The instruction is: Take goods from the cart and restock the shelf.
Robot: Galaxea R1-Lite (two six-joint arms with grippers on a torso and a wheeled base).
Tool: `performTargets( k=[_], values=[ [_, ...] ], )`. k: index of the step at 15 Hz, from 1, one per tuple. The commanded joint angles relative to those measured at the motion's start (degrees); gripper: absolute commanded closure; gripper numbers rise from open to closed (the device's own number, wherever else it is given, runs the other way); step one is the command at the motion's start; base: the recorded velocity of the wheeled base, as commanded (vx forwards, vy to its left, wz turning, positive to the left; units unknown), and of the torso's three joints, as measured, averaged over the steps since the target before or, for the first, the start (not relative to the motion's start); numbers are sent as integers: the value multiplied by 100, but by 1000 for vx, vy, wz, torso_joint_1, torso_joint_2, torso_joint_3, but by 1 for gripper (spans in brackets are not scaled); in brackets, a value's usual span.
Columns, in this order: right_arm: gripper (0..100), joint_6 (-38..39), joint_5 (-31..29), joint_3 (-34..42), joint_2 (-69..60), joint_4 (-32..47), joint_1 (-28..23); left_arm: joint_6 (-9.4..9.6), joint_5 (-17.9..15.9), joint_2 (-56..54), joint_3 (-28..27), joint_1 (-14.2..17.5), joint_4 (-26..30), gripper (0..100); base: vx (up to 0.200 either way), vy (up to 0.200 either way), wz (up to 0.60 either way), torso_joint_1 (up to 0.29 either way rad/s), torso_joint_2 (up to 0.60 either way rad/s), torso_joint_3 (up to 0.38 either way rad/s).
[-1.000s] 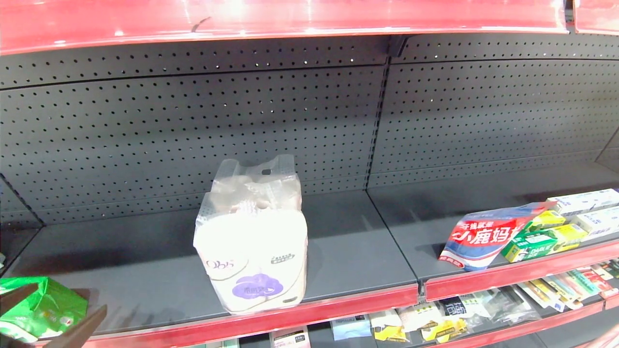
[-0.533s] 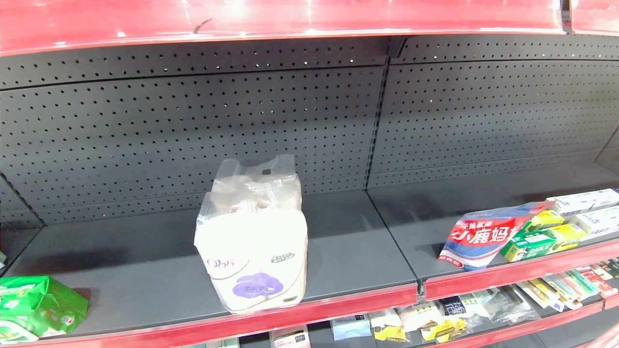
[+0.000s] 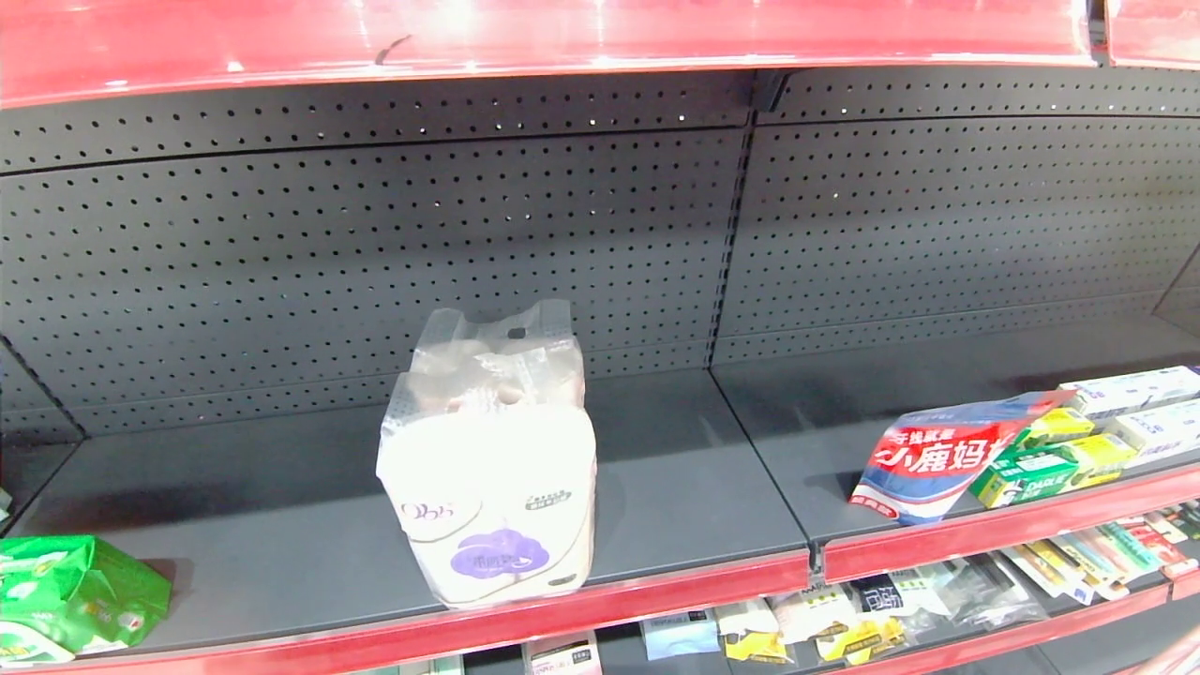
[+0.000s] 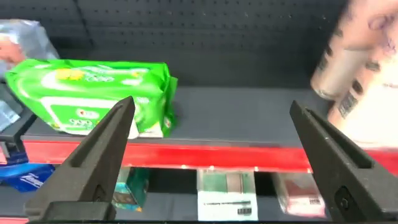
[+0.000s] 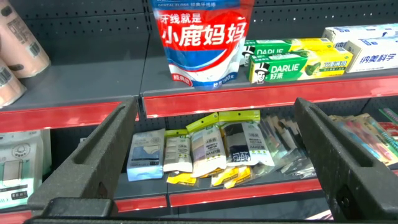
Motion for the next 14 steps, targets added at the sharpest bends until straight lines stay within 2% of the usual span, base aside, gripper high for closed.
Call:
performTargets(
  k=[1,3,4,6,7,8,9,10,12,13,14],
  values=[
    [0,-2,1,0,7,-2,2,117,-499,19,52,-6,-114,0,0,0,0,0,0,0],
    [0,-2,1,0,7,-2,2,249,-1176,19,52,3,-43,0,0,0,0,0,0,0],
    [0,-2,1,0,7,-2,2,178,-930,37,52,3,-35,0,0,0,0,0,0,0],
    [0,-2,1,0,7,-2,2,2,-271,-253,52,425,-17,0,0,0,0,0,0,0],
    [0,-2,1,0,7,-2,2,-191,-69,-491,52,530,9,0,0,0,0,0,0,0],
    [0,-2,1,0,7,-2,2,-217,81,-499,52,495,9,0,0,0,0,0,0,0],
    [0,-2,1,0,7,-2,2,-208,63,-508,52,495,9,0,0,0,0,0,0,0],
    [0,-2,1,0,7,-2,2,29,-640,-491,44,486,1,0,0,0,0,0,0,0],
    [0,-2,1,0,7,-2,2,126,-1080,-508,44,486,-8,0,0,0,0,0,0,0],
    [0,-2,1,0,7,-2,2,117,-790,-508,44,486,-8,0,0,0,0,0,0,0],
    [0,-2,1,0,7,-2,2,20,-148,-499,52,486,-8,0,0,0,0,0,0,0]
  ],
)
